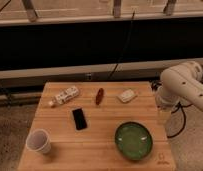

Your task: Push the ceramic bowl across the table

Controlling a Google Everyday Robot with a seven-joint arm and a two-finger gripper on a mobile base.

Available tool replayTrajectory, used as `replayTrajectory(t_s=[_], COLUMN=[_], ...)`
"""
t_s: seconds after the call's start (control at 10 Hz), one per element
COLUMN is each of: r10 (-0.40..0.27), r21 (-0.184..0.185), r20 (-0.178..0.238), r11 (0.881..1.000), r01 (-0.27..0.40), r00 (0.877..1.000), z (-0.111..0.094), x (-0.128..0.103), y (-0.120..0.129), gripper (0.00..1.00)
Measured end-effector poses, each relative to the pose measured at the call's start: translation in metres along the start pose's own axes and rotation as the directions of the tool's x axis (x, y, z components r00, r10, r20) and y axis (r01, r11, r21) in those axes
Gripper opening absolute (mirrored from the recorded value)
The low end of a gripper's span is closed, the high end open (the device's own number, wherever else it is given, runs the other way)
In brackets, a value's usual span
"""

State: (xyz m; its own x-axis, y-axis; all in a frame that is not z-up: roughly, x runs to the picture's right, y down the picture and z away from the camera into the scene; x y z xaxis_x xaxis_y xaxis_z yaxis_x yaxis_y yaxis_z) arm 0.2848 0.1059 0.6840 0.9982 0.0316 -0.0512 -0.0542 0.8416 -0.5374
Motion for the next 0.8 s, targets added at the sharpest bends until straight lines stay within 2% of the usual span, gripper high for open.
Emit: replayTrajectory(t_s=[0.8], r10=[0.001], r21=[-0.004], r20=[0.0], r11=[1.0], r01=[-0.001], r00=[1.0], z=[0.003], x=[-0.0008], y=[0.0042], gripper=[0.8])
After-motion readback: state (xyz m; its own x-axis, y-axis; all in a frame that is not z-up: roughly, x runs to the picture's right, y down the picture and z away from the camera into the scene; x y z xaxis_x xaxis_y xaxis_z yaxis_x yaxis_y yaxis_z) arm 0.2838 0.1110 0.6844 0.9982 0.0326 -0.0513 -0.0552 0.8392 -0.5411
